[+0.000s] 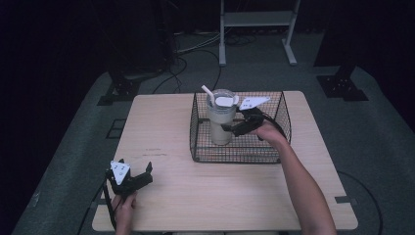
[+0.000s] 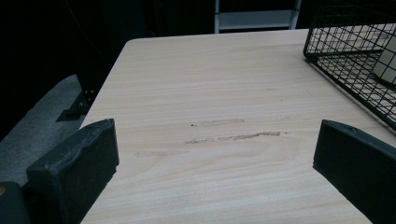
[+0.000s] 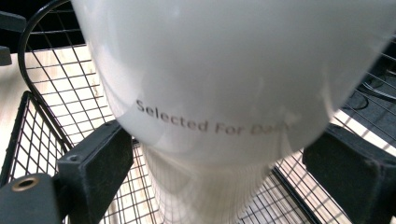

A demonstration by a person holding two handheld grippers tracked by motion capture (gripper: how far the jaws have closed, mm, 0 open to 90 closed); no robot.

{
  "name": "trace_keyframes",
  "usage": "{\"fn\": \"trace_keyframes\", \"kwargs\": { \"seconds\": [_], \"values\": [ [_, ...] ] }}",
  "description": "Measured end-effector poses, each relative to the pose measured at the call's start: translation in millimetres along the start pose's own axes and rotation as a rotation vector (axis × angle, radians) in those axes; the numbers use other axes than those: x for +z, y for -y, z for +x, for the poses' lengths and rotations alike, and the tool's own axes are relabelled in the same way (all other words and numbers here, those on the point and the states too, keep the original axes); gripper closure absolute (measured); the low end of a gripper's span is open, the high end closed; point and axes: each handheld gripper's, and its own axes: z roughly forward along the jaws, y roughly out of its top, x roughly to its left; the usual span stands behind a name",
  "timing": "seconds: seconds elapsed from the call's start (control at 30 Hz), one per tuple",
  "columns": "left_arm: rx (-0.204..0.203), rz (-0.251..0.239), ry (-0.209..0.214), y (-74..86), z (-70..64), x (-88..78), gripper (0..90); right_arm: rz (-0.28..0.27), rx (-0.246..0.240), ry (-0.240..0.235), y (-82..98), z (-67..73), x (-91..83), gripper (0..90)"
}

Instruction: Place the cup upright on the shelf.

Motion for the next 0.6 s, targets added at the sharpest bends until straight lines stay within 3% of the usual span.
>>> {"fn": "trace_keyframes", "kwargs": {
  "seconds": [0.6],
  "values": [
    [-0.001,0.002,-0.001,0.0,-0.1,0.2,0.0,0.002,0.020,0.030,-1.1,0.6,-21.0,8.3]
  ]
}}
